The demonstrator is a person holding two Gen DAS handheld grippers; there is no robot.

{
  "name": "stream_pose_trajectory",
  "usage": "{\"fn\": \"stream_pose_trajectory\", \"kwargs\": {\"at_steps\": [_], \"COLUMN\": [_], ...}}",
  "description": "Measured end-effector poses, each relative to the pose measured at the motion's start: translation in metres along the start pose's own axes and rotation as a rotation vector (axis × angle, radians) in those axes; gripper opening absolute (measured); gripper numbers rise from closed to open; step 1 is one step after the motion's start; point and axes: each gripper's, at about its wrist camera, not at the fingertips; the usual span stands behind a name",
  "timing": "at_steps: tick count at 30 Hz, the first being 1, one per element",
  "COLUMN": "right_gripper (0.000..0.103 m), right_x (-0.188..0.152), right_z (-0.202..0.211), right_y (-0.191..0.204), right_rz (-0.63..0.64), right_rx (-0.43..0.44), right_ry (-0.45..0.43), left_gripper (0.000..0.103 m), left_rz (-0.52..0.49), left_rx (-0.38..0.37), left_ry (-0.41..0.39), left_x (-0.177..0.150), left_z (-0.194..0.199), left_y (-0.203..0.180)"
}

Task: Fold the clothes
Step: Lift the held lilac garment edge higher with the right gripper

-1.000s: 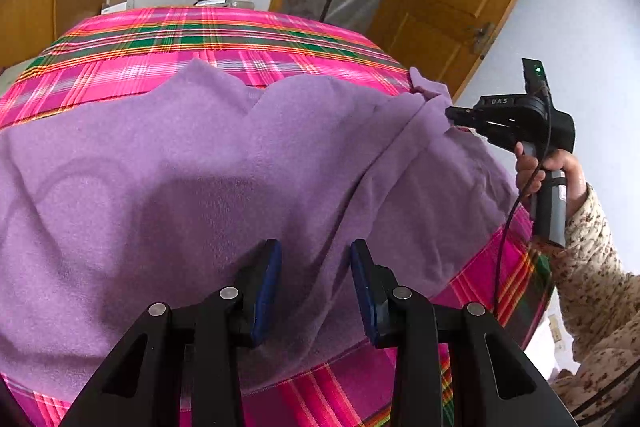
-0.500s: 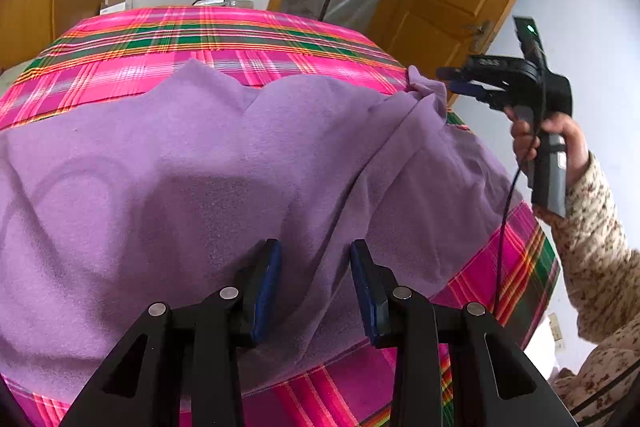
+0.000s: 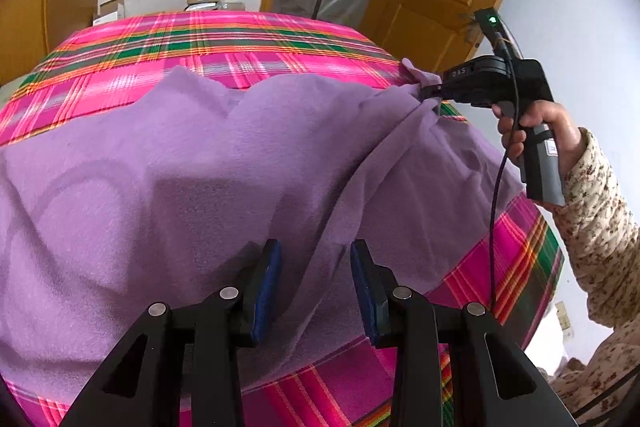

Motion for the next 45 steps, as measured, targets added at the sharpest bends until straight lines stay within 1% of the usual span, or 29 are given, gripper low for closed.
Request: {"fn": "stream_pose_trajectory", "kwargs": {"at_steps": [3,6,10,13,16,20,24,26,27,28,29,30,31,36,38,39,41,43,44,45], "right_gripper": [0.003,0.003,0.003,0.003,0.003,0.003,0.005,0.007,0.013,0.018,0.028,0.035,0.036,0.036,0.036,0.036,0.036,0.036,0.029,0.016], "right_x": [-0.007,-0.016,-0.032,-0.043,-0.051,-0.057,-0.056,-0.053,-0.050,-0.047,-0.044,-0.040,-0.035,-0.012,-0.008,-0.006,-0.001,0.003,0.005,0.006], "right_z": [0.013,0.021,0.027,0.032,0.037,0.032,0.023,0.021,0.020,0.019,0.018,0.015,0.012,-0.012,-0.023,-0.028,-0.033,-0.036,-0.037,-0.038], "right_y": [-0.009,-0.021,-0.036,-0.046,-0.051,-0.060,-0.067,-0.068,-0.067,-0.067,-0.066,-0.065,-0.063,-0.056,-0.054,-0.053,-0.053,-0.055,-0.055,-0.055], "right_rz": [-0.026,-0.067,-0.125,-0.167,-0.172,-0.198,-0.220,-0.202,-0.186,-0.169,-0.148,-0.120,-0.095,-0.018,-0.005,0.003,0.013,-0.002,-0.005,-0.004], "right_rx": [0.016,0.040,0.072,0.097,0.101,0.133,0.150,0.124,0.098,0.073,0.053,0.038,0.021,-0.086,-0.095,-0.119,-0.153,-0.161,-0.163,-0.167], "right_ry": [-0.029,-0.039,-0.050,-0.094,-0.129,-0.116,-0.099,-0.104,-0.112,-0.119,-0.123,-0.123,-0.120,-0.070,-0.039,-0.028,-0.028,-0.023,-0.022,-0.020], "left_gripper": [0.037,0.037,0.037,0.037,0.037,0.037,0.037,0.035,0.032,0.032,0.032,0.032,0.032,0.032,0.032,0.032,0.032,0.032,0.032,0.032], "left_rz": [-0.015,-0.034,-0.057,-0.071,-0.093,-0.133,-0.149,-0.150,-0.150,-0.151,-0.150,-0.147,-0.146,-0.147,-0.148,-0.148,-0.149,-0.148,-0.147,-0.145], "left_rx": [0.018,0.047,0.085,0.103,0.114,0.156,0.158,0.156,0.155,0.154,0.156,0.158,0.158,0.167,0.170,0.171,0.173,0.173,0.172,0.172], "left_ry": [-0.005,-0.010,0.009,0.009,0.011,0.015,0.015,0.016,0.016,0.017,0.017,0.018,0.019,0.021,0.021,0.021,0.021,0.022,0.021,0.020], "left_x": [0.001,0.001,-0.002,-0.002,-0.003,-0.005,-0.004,-0.004,-0.003,-0.002,-0.002,-0.001,0.000,0.001,0.001,0.001,0.002,0.002,0.002,0.002], "left_z": [0.000,-0.002,-0.009,-0.010,-0.011,-0.015,-0.017,-0.017,-0.018,-0.018,-0.019,-0.020,-0.021,-0.023,-0.023,-0.024,-0.024,-0.024,-0.023,-0.023], "left_y": [-0.004,-0.008,-0.012,-0.016,-0.022,-0.030,-0.034,-0.034,-0.035,-0.035,-0.035,-0.034,-0.034,-0.038,-0.038,-0.039,-0.039,-0.039,-0.039,-0.039]}}
Point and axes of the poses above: each gripper's, at about its wrist camera, not at the fingertips, and z roughly against the way its jaws point, y to its left, x to its top, and after that the axes turned 6 degrees about z, right-handed
